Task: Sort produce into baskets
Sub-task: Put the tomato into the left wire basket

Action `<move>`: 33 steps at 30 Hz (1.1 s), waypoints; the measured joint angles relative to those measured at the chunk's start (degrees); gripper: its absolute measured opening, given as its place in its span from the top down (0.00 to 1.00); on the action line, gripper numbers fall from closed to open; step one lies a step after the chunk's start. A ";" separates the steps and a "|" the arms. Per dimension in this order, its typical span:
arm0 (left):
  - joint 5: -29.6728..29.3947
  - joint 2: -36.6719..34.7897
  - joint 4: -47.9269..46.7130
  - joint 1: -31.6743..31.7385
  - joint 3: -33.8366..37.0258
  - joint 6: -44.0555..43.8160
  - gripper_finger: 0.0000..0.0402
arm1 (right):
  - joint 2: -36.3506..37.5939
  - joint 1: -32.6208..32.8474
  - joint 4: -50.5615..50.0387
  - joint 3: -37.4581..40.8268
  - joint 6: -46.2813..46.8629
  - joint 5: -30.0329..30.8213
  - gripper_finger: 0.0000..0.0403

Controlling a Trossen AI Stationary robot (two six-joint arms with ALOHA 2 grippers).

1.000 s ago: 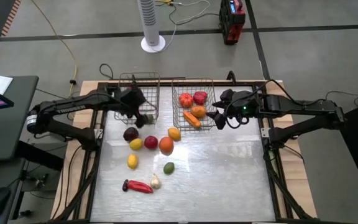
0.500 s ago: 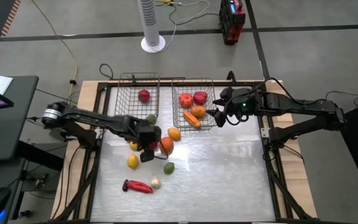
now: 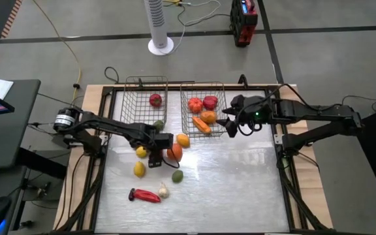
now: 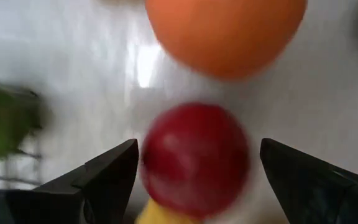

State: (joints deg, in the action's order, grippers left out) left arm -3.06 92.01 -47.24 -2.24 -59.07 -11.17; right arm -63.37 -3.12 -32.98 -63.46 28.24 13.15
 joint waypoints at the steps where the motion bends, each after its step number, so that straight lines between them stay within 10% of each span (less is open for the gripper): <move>1: 0.54 0.00 -0.28 0.09 0.91 -0.02 0.20 | 0.00 0.25 0.00 0.00 0.23 0.02 0.20; 23: 7.87 -1.18 -0.36 2.72 -4.59 -3.26 0.36 | 0.00 0.40 0.00 0.00 0.84 0.46 0.20; 33: -10.74 -14.46 -2.16 12.87 -10.62 -6.72 0.35 | 0.00 0.40 0.11 0.00 1.32 0.46 0.20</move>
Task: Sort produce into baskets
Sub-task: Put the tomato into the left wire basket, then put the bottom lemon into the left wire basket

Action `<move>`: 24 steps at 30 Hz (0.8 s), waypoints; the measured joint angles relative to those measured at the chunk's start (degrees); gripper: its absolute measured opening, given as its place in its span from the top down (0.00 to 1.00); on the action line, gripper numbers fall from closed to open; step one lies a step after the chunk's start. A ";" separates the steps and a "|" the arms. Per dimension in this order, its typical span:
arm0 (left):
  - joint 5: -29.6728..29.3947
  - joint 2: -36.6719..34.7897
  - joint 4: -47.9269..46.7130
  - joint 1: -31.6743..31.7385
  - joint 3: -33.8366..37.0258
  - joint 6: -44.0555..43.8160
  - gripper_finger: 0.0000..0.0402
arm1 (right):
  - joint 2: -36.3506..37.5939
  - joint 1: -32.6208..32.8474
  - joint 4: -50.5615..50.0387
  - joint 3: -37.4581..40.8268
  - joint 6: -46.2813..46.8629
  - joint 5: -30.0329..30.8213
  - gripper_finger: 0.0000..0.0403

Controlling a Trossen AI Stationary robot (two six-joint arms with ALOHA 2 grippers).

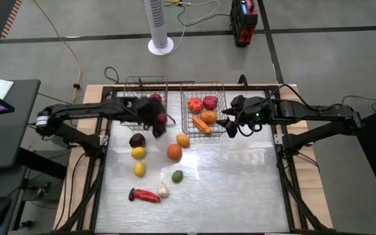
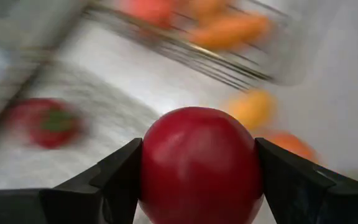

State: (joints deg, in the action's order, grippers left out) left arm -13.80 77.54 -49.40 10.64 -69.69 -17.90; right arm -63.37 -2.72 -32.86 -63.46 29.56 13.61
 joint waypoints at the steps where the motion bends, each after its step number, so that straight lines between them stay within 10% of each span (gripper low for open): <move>1: -2.79 -1.15 -0.33 1.31 0.22 -0.72 0.34 | 0.00 0.00 0.12 0.00 0.00 0.00 0.20; 17: 2.07 -0.73 -6.26 18.93 4.88 4.84 0.12 | -1.29 0.79 1.68 0.04 -0.07 -0.02 0.20; 24: 17.39 -4.51 -11.54 13.42 0.60 1.83 0.14 | -1.62 0.72 1.62 0.04 -0.21 0.20 0.20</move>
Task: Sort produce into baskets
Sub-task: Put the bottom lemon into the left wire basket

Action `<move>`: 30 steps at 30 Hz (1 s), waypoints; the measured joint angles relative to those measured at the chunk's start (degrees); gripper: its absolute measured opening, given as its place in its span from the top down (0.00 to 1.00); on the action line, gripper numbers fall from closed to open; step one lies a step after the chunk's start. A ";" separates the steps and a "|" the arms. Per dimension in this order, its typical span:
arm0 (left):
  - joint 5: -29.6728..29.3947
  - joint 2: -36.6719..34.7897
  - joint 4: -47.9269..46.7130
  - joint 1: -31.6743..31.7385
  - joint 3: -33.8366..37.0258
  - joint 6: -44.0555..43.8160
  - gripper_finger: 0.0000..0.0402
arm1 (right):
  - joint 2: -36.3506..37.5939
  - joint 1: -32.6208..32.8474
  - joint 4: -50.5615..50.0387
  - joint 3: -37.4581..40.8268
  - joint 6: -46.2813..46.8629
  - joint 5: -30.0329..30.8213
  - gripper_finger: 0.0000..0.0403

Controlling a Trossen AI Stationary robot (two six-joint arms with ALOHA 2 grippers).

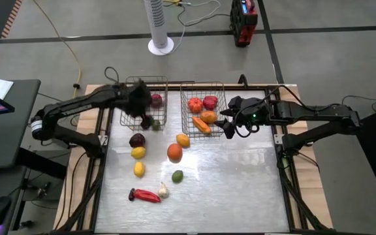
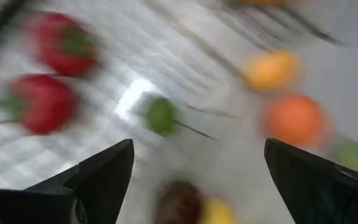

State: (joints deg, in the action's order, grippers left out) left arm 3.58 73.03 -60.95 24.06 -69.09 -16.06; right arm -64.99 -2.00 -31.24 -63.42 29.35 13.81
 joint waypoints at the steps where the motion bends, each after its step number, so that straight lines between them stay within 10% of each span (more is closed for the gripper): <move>1: 1.59 -0.76 -0.14 -2.34 0.24 -0.62 0.15 | 0.00 0.00 0.00 0.00 -0.06 0.46 0.20; 14: 2.09 -9.46 5.51 -32.88 17.67 -35.00 0.20 | 0.02 -0.02 -0.04 0.00 -2.65 0.67 0.20; 30: -2.36 -6.54 12.03 -43.11 26.74 -77.51 0.20 | 0.02 -2.65 0.00 0.00 -4.58 -1.97 0.20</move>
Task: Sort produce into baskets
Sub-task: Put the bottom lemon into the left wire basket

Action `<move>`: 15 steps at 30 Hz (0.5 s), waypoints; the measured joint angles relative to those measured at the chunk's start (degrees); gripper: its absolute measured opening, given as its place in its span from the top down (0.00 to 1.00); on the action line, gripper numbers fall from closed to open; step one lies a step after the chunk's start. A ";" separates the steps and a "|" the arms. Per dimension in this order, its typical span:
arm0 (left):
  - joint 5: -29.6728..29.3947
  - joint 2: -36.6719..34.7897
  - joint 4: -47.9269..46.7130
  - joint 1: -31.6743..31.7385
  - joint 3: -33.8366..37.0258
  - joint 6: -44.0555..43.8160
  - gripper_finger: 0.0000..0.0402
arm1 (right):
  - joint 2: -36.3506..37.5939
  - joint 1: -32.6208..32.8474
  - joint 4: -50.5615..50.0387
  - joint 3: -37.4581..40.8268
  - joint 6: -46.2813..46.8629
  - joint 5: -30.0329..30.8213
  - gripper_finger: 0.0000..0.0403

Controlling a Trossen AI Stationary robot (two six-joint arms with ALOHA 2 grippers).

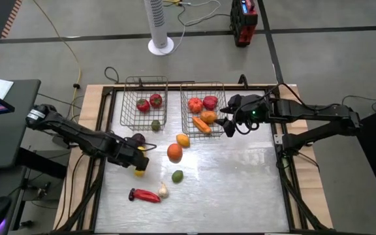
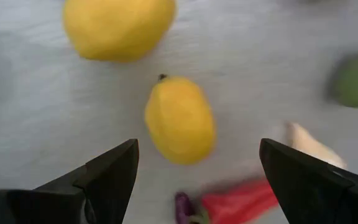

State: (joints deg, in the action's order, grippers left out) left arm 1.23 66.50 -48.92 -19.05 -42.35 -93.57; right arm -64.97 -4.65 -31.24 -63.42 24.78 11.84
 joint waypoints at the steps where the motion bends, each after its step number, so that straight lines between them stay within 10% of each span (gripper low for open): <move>1: -0.03 1.18 0.03 -0.25 0.05 -0.04 0.20 | 0.00 0.00 0.00 0.00 0.00 0.00 0.20; 15: 0.30 15.22 1.54 -0.48 0.05 7.66 0.23 | 0.02 0.57 0.00 0.00 0.15 -0.20 0.20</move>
State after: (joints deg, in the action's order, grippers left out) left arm 1.53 81.71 -47.38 -19.53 -42.30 -85.91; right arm -64.95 -4.08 -31.24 -63.42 24.93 11.64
